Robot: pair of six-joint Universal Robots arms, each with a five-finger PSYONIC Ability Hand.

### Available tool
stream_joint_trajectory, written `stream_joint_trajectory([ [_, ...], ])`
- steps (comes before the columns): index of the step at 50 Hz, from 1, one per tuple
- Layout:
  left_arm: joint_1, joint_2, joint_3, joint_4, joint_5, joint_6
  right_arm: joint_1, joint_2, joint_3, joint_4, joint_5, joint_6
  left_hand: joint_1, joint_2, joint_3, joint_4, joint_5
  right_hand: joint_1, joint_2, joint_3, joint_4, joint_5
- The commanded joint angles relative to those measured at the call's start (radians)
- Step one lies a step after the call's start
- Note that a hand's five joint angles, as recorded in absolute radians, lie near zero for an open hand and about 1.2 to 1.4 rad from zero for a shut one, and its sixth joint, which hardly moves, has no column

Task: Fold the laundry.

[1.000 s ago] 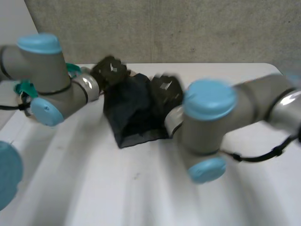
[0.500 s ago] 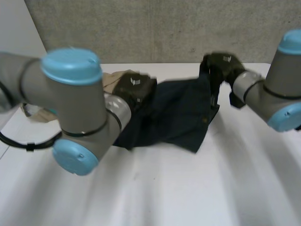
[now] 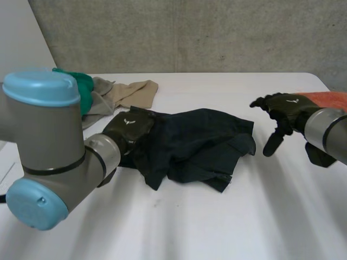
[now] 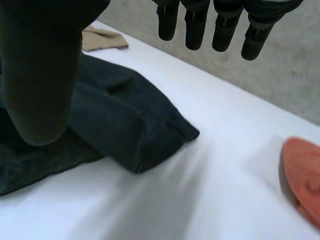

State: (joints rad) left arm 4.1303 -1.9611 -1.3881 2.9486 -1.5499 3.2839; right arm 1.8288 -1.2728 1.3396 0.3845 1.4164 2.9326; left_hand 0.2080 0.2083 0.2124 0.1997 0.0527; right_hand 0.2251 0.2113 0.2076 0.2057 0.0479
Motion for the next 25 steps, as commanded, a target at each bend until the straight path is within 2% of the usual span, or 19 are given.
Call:
stream_joint_trajectory([
  [1, -0.028, -0.085, -0.008, 0.035, -0.055, -0.023, 0.058, -0.014, -0.011, 0.114, 0.072, 0.173, -0.033, -0.034, -0.038, -0.025, -0.053, -0.051, -0.037, -0.033, -0.031, -0.048],
  [8, -0.065, -0.189, 0.056, 0.035, -0.079, -0.03, 0.154, 0.058, -0.02, 0.1, 0.101, 0.367, -0.033, -0.034, -0.038, -0.025, -0.053, -0.051, -0.037, -0.033, -0.031, -0.048],
  [15, -0.102, -0.269, 0.132, 0.043, -0.176, -0.018, 0.26, 0.214, -0.106, 0.076, 0.268, 0.493, -0.033, -0.034, -0.038, -0.025, -0.052, -0.051, -0.037, -0.033, -0.031, -0.048],
  [16, -0.107, -0.278, 0.139, 0.044, -0.189, -0.009, 0.27, 0.231, -0.121, 0.074, 0.289, 0.499, 0.046, 0.045, 0.041, 0.054, 0.027, -0.051, -0.037, -0.033, -0.031, -0.048],
  [17, -0.11, -0.298, 0.162, 0.047, -0.212, 0.012, 0.285, 0.265, -0.149, 0.073, 0.332, 0.499, 0.282, 0.282, 0.278, 0.29, 0.263, 0.147, 0.161, 0.165, 0.167, 0.15],
  [20, -0.107, -0.318, 0.193, 0.05, -0.245, 0.055, 0.299, 0.305, -0.197, 0.06, 0.398, 0.487, 0.773, 0.772, 0.768, 0.781, 0.754, 0.719, 0.733, 0.737, 0.739, 0.722],
  [21, -0.094, -0.321, 0.213, 0.053, -0.266, 0.083, 0.303, 0.32, -0.229, 0.054, 0.435, 0.473, 1.147, 1.146, 1.142, 1.155, 1.127, 1.146, 1.16, 1.163, 1.165, 1.149],
  [25, -0.044, -0.236, 0.248, 0.04, -0.305, 0.109, 0.294, 0.293, -0.293, 0.034, 0.46, 0.403, 1.188, 1.188, 1.184, 1.197, 1.169, 1.171, 1.185, 1.189, 1.191, 1.174],
])
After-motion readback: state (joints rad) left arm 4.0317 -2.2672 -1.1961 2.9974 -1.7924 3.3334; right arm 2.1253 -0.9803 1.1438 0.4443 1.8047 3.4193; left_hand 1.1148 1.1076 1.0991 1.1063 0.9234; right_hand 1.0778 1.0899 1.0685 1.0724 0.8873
